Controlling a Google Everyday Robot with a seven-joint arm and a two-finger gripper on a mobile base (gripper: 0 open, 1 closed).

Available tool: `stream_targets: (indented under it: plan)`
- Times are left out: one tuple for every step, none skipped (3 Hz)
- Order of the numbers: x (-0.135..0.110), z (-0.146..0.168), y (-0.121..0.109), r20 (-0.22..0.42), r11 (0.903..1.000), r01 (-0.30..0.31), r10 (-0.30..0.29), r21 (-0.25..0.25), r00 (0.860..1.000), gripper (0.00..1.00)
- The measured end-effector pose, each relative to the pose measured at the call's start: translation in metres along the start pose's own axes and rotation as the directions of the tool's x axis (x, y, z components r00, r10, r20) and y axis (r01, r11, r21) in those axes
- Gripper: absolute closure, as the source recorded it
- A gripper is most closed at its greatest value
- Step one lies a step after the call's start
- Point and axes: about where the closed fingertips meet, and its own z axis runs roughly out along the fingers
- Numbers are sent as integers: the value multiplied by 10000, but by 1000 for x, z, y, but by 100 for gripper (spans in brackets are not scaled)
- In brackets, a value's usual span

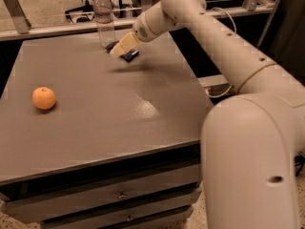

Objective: Move rxbar blueberry near water bottle

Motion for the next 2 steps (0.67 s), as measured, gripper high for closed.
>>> stream_targets:
  plan:
    - [23,-83,6,1193,9998,56,-31,-207,9928,0]
    - [72,-158,18,2389,9983,-210,333,-538,9705,0]
